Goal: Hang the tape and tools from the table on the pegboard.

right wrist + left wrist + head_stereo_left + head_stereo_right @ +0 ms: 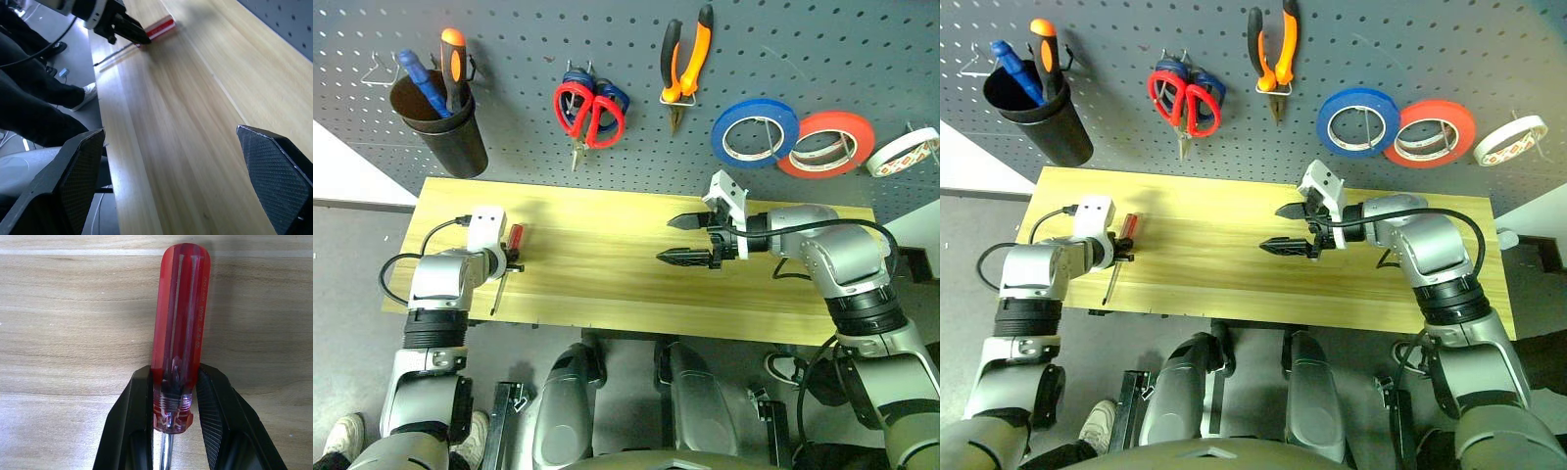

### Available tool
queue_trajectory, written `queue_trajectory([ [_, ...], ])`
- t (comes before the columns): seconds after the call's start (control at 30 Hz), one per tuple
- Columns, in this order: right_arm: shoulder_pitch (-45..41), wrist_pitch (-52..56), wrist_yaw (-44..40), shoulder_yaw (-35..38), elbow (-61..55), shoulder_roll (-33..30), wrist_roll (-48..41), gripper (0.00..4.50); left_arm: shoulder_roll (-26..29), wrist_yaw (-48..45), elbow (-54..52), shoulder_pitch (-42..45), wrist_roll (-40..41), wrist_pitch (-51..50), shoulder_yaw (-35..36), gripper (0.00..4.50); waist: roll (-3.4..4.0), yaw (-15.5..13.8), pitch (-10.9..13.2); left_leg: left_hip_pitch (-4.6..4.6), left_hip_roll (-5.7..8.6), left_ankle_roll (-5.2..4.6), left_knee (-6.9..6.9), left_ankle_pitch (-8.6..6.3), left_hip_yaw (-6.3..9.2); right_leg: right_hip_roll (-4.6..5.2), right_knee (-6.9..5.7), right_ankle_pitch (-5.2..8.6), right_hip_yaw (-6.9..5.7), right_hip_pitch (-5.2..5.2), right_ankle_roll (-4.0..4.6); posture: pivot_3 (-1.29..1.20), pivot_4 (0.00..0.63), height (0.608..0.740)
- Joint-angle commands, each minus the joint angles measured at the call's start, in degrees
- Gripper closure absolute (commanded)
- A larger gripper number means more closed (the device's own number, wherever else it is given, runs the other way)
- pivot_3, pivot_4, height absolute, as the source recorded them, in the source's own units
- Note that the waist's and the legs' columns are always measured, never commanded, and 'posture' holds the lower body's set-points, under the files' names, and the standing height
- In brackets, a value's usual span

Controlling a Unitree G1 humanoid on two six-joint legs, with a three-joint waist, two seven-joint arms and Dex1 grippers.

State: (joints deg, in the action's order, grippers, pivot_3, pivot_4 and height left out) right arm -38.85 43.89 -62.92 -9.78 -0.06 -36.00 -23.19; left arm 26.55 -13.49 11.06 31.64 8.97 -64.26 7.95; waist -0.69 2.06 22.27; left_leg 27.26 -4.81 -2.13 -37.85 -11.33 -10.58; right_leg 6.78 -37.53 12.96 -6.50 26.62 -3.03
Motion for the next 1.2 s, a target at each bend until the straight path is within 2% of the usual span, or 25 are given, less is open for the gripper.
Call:
queue_trajectory([
  [0.03, -0.9, -3.4, -1.4, 0.3, 0.2, 0.3, 0.1, 0.0, 1.1, 0.0, -0.2, -1.4, -0.1, -1.8, 0.7, 3.63, 0.0, 0.2, 0.0, 0.0, 0.0, 0.0, 0.01, 0.0, 0.0, 0.0, 0.01, 0.0, 0.0, 0.0, 0.0, -0.08, 0.419, 0.73],
  [0.13, -0.5, -6.5, -4.4, 0.5, -0.7, 0.0, -0.7, 0.0, 2.1, -1.5, -3.5, -1.7, 1.2, -3.9, 0.9, 3.63, -0.01, 0.4, 0.0, 0.11, 0.0, 0.01, 0.04, 0.0, 0.0, -0.01, 0.04, -0.01, -0.02, 0.07, -0.02, -0.06, 0.388, 0.73],
  [0.33, -0.9, -12.3, -9.6, 2.1, -2.3, 0.3, -3.1, 0.0, 5.1, -3.9, -18.1, -6.3, 4.8, -13.6, 3.0, 3.63, -0.1, 0.4, -0.1, 0.23, 0.08, 0.47, 0.51, 0.41, -0.05, -0.09, 0.33, -0.17, -0.08, 0.18, -0.36, -0.04, 0.329, 0.73],
  [0.37, -1.2, -13.2, -10.1, 2.0, -2.0, 0.6, -3.0, 0.0, 5.4, -4.1, -20.6, -7.2, 5.4, -15.4, 3.6, 3.63, -0.15, 0.3, -0.1, 0.22, 0.09, 0.5, 0.56, 0.44, -0.06, -0.1, 0.33, -0.17, -0.1, 0.19, -0.37, -0.02, 0.297, 0.73],
  [0.43, -1.7, -14.5, -10.7, 1.7, -1.4, 1.0, -2.8, 0.0, 5.9, -4.6, -24.9, -8.6, 6.6, -18.7, 4.8, 3.63, -0.2, 0.3, -0.2, 0.22, 0.1, 0.54, 0.65, 0.49, -0.05, -0.13, 0.33, -0.15, -0.12, 0.22, -0.39, -0.01, 0.273, 0.73],
  [0.6, -2.5, -16.0, -11.9, 2.6, -2.5, 1.0, -3.7, 0.0, 9.5, -8.9, -37.9, -11.2, 12.1, -27.4, 8.3, 3.63, -0.75, 0.1, -0.7, 0.23, 0.12, 0.6, 0.67, 0.53, -0.06, -0.28, 0.33, -0.16, -0.14, 0.22, -0.41, 0.02, 0.213, 0.73],
  [0.73, -3.6, -17.9, -13.4, 3.4, -1.1, 0.7, -3.8, 0.0, 12.1, -11.0, -41.9, -11.0, 16.2, -28.2, 10.0, 3.63, -1.06, -0.2, -2.4, 0.29, 0.12, 0.79, 0.67, 0.47, -0.04, -0.31, 0.36, -0.17, -0.19, 0.22, -0.41, 0.05, 0.177, 0.73],
  [0.93, -8.1, -17.0, -15.3, 5.6, 2.0, -0.3, -5.7, 0.0, 16.8, -11.1, -46.9, -6.8, 21.0, -28.2, 12.3, 3.63, -1.39, -1.2, -4.5, 0.28, 0.13, 0.83, 0.68, 0.49, -0.03, -0.35, 0.43, -0.22, -0.21, 0.2, -0.37, 0.07, 0.131, 0.73],
  [1.2, -13.8, -18.8, -16.3, 8.3, 8.0, 0.6, -6.9, 0.0, 17.6, -7.6, -45.1, 7.7, 24.7, -28.2, 12.8, 3.63, -1.57, -1.5, -6.9, 0.27, 0.27, 0.85, 0.65, 0.5, -0.06, -0.36, 0.51, -0.27, -0.27, 0.1, -0.38, 0.07, 0.095, 0.73],
])
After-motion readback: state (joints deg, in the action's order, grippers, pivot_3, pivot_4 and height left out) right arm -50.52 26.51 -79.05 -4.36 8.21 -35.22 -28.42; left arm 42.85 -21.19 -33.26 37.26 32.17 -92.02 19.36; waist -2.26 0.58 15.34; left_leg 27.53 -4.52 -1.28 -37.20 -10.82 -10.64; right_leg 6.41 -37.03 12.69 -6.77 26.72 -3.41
